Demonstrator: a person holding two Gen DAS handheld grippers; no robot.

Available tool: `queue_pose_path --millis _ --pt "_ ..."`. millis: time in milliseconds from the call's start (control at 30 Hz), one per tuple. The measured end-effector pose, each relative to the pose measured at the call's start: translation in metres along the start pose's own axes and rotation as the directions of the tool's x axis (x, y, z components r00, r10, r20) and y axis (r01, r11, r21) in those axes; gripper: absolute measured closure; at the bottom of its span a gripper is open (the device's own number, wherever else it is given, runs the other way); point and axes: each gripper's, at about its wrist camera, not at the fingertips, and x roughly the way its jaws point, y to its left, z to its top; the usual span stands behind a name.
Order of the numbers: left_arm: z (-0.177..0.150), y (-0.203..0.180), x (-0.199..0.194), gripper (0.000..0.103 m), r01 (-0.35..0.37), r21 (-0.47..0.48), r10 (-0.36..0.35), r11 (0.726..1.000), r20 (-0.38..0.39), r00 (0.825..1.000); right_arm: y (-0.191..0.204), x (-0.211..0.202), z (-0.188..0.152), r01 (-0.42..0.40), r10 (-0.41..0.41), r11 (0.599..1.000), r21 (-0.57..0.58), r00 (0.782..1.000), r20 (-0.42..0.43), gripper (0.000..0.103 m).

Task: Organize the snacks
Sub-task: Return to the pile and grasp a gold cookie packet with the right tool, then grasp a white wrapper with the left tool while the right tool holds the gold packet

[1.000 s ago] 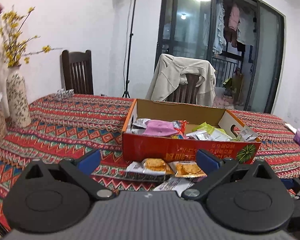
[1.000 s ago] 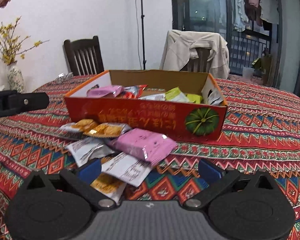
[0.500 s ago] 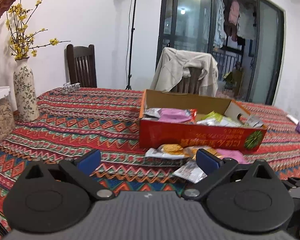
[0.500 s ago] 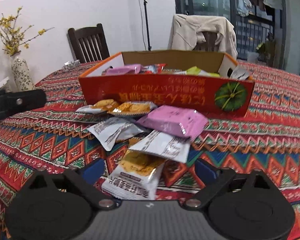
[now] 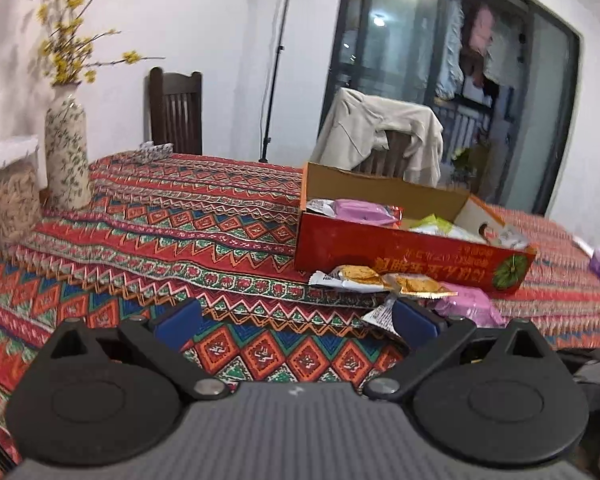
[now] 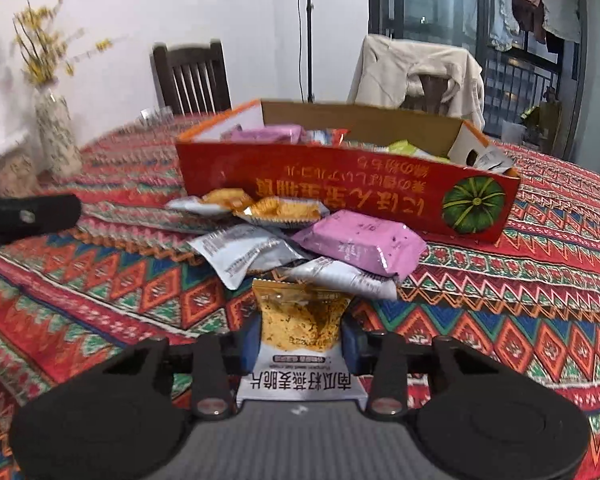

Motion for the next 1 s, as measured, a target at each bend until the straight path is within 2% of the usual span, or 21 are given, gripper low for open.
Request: queue_pose_path --millis 133,333,433,633,1000 --pt "0.002 -0.011 0.0 0.0 0.013 0.071 -0.012 0.997 -0.005 1.0 -0.008 -0.026 -0.006 -0.017 0.016 1.0 0.013 0.998 0.064 0.064" --pt "-0.002 -0.028 0.005 0.0 0.053 0.069 -0.052 0.996 -0.016 0.999 -0.018 -0.05 0.002 0.003 -0.002 1.0 -0.005 0.99 0.139 0.064" --pt "-0.002 -0.039 0.011 0.0 0.033 0.086 -0.031 0.996 -0.023 0.999 -0.027 -0.058 0.008 0.007 -0.006 1.0 -0.003 0.984 0.176 0.064" --pt "0.005 -0.053 0.018 0.0 0.025 0.069 -0.025 0.997 -0.001 1.0 -0.048 -0.064 0.022 0.043 -0.033 0.998 -0.047 0.983 0.182 0.064" --pt "0.007 -0.075 0.049 0.0 -0.014 0.079 0.019 0.997 -0.064 0.998 -0.088 -0.043 0.037 0.044 -0.04 0.999 -0.017 0.981 0.187 0.063"
